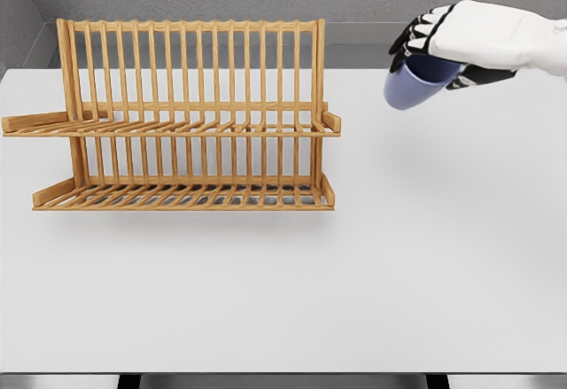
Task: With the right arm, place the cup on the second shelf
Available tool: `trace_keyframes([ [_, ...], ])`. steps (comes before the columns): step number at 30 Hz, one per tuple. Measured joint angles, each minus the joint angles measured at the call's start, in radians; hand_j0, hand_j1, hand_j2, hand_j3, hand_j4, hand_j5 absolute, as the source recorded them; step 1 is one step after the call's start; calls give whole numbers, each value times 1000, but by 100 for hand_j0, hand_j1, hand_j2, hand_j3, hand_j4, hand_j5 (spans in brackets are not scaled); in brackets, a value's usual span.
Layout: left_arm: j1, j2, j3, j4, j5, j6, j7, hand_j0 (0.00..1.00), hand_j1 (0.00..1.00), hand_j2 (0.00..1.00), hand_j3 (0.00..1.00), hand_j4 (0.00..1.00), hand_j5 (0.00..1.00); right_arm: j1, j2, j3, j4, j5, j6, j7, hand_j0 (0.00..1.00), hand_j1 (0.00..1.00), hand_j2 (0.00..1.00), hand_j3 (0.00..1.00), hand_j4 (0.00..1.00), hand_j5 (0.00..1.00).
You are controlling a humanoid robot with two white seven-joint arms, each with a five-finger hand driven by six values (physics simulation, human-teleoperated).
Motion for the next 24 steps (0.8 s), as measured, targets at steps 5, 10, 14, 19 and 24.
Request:
trace_keyframes([
  [5,0,0,0,0,0,0,0,100,100,100,100,100,100,0,3,-4,-62,0,0,0,65,65,65,65,65,65],
  [10,0,0,0,0,0,0,0,100,100,100,100,100,100,-48,4,-6,-89,0,0,0,65,65,65,65,65,65],
  [14,0,0,0,0,0,0,0,100,100,100,100,100,100,-48,2,-12,-93,1,0,0,65,65,65,65,65,65],
  [19,0,0,0,0,0,0,0,100,100,100,100,100,100,-44,12,-16,-114,3,-2,0,65,65,65,65,65,65],
  [24,0,0,0,0,0,0,0,100,100,100,100,100,100,-48,48,-13,-134,1,-9,0,65,65,65,65,65,65],
])
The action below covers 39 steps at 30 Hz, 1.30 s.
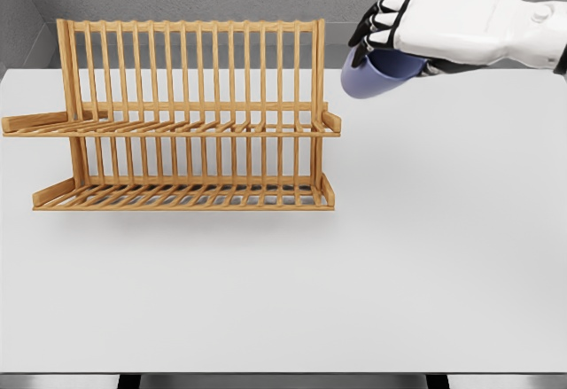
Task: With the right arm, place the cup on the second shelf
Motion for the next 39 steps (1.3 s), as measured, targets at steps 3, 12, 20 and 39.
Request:
trace_keyframes([
  [3,0,0,0,0,0,0,0,100,100,100,100,100,100,-2,30,4,-3,0,-4,0,65,65,65,65,65,65],
  [12,0,0,0,0,0,0,0,100,100,100,100,100,100,-17,96,43,-5,-1,-5,0,65,65,65,65,65,65],
  [20,0,0,0,0,0,0,0,100,100,100,100,100,100,-17,113,92,-4,2,4,-3,65,65,65,65,65,65],
  [39,0,0,0,0,0,0,0,100,100,100,100,100,100,-17,142,164,1,43,69,-4,100,100,100,100,100,100],
])
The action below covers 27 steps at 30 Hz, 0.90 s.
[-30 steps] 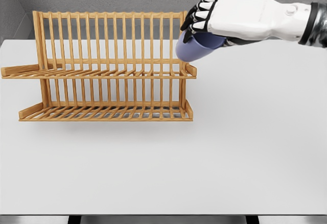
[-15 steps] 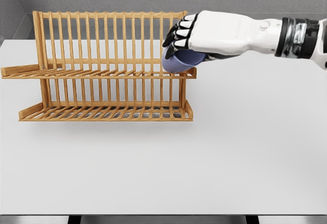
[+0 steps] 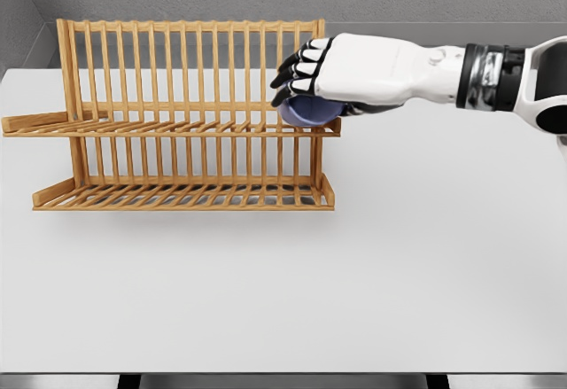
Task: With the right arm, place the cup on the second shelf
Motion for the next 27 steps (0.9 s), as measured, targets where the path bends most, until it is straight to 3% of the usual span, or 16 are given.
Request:
trace_keyframes([
  [6,0,0,0,0,0,0,0,100,100,100,100,100,100,-44,-5,-8,-1,-1,2,3,100,100,100,100,100,100],
  [10,0,0,0,0,0,0,0,100,100,100,100,100,100,-23,-34,-102,2,-2,0,4,100,100,100,100,100,100],
  [14,0,0,0,0,0,0,0,100,100,100,100,100,100,166,-116,-261,15,-2,-15,4,100,100,100,100,100,100],
  [17,0,0,0,0,0,0,0,100,100,100,100,100,100,322,-134,-382,19,-1,-19,4,100,100,100,100,100,100],
  [19,0,0,0,0,0,0,0,100,100,100,100,100,100,390,-135,-439,21,-1,-20,4,100,100,100,100,100,100],
  [27,-5,0,-3,-2,0,-3,-1,100,100,100,100,100,100,443,-47,-494,100,45,-70,4,100,100,100,100,100,100],
])
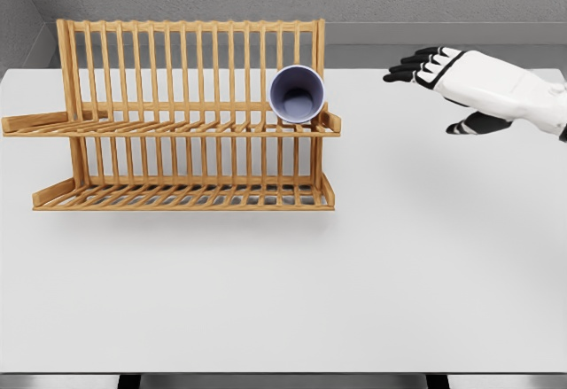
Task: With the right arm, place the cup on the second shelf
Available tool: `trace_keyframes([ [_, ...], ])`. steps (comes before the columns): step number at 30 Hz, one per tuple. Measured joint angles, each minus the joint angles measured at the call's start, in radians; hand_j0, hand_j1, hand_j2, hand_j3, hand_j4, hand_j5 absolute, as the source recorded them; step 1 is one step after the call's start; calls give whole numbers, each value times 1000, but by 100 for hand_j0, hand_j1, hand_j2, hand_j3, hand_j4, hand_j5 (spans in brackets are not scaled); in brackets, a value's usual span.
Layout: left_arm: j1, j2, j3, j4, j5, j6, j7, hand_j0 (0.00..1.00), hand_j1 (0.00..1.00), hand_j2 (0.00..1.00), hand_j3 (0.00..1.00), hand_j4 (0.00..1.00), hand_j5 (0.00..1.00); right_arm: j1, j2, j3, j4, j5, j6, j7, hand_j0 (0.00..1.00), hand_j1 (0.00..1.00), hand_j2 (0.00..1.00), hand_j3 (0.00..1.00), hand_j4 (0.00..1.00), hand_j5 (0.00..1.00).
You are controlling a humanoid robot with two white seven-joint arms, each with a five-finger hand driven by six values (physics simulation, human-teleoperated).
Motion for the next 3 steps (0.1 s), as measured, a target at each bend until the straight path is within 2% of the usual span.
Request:
trace_keyframes([
  [3,5,0,0,0,1,0,-2,100,100,100,100,100,100,5,10,-4,47,9,-26,0,100,100,100,100,100,100],
])
